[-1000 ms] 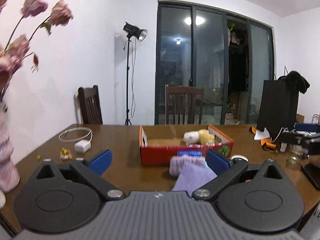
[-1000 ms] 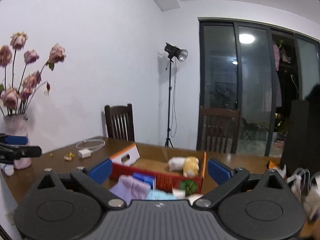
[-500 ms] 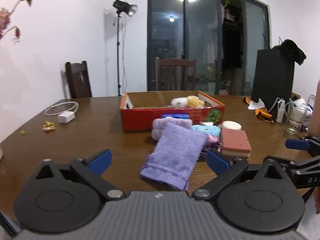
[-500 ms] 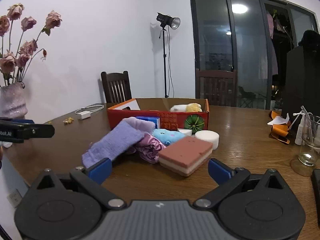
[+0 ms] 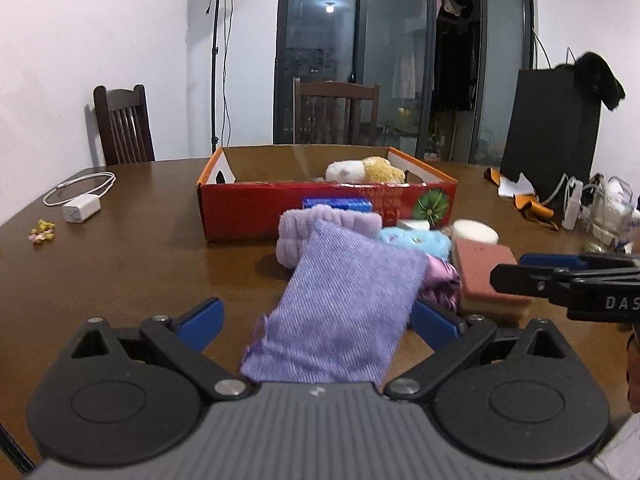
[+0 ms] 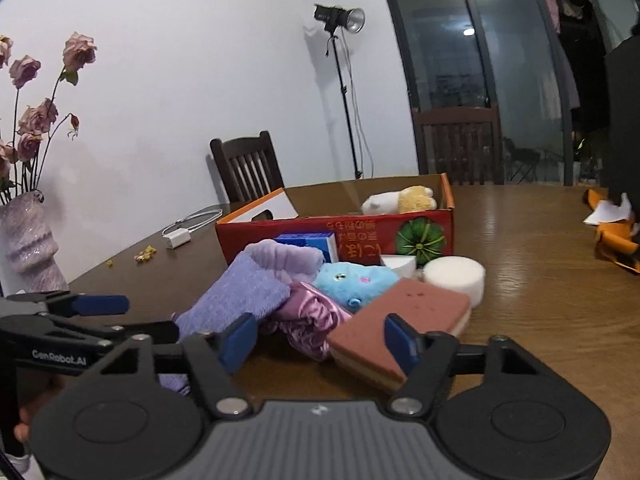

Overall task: Organize soft objects
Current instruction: 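Reach the left tool to the lavender mesh pouch and grasp it, then carry the lavender pouch with the left tool into the box and release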

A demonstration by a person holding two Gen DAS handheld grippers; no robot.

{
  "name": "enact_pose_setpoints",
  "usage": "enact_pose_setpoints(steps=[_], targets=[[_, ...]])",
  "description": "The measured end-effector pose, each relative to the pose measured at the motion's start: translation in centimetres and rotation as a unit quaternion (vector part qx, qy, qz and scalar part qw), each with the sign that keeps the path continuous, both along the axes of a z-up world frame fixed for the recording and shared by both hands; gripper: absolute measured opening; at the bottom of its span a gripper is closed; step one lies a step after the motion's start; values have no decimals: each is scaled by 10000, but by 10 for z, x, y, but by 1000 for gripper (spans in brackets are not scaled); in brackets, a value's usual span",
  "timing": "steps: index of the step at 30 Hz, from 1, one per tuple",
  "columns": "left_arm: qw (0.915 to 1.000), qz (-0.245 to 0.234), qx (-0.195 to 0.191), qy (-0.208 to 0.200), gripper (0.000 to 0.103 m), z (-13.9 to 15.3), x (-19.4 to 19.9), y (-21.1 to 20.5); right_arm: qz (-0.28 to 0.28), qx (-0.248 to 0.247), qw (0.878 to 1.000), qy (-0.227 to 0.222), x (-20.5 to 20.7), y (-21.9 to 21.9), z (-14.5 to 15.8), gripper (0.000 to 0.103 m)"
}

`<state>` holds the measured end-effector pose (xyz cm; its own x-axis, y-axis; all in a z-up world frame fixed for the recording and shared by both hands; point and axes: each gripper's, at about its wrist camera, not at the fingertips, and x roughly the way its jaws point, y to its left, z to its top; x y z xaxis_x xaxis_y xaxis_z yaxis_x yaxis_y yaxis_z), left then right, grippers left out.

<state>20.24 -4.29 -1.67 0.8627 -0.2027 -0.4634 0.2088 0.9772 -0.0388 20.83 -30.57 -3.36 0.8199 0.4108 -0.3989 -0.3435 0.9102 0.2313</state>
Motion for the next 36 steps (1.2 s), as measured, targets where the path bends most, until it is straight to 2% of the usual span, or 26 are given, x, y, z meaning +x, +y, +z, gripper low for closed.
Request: enact_pose_setpoints(steps=[5, 8, 13, 15, 16, 17, 18, 20, 23, 27, 29, 31, 34, 36], targets=[[9996, -169, -190, 123, 102, -7, 19, 5, 100, 68, 9998, 143, 28, 6, 1, 47], [9989, -315, -260, 216, 102, -12, 23, 6, 316, 214, 9991, 173, 42, 8, 2, 47], [9978, -523, -87, 404, 101, -19, 25, 3, 1080, 504, 9927, 188, 77, 26, 4, 49], [9978, -483, -20, 464, 88, -22, 27, 2, 1379, 432, 9890, 302, 96, 40, 2, 51], [9977, -454, 17, 512, 77, -23, 27, 1, 1501, 427, 9870, 382, 105, 47, 0, 51], [9975, -431, 46, 565, 74, -23, 26, 1, 1639, 453, 9843, 474, 114, 55, -2, 50], [9976, -400, 84, 558, 72, -24, 25, 1, 1764, 476, 9815, 567, 119, 60, -4, 47], [9982, -330, 182, 472, 68, -21, 16, 3, 1970, 367, 9777, 623, 117, 71, -4, 17], [9989, -205, 40, 423, 68, -21, 1, 16, 2081, 177, 9762, 586, 91, 74, -3, 10], [9986, -45, -317, 414, 71, -16, -22, 28, 1912, 77, 9786, 762, 44, 57, -13, 9], [9981, -65, -540, 299, 83, -9, -33, 31, 1771, 327, 9787, 981, 28, 39, -18, 9], [9970, 12, -754, 182, 84, -6, -39, 32, 1640, 603, 9785, 1100, 18, 23, -19, 11], [9925, 102, -1116, 495, 84, -15, -28, 31, 1477, 592, 9823, 992, 14, 9, -16, 15], [9830, 155, -1587, 906, 82, -26, -20, 35, 1414, 630, 9836, 930, 16, 3, -16, 30]])
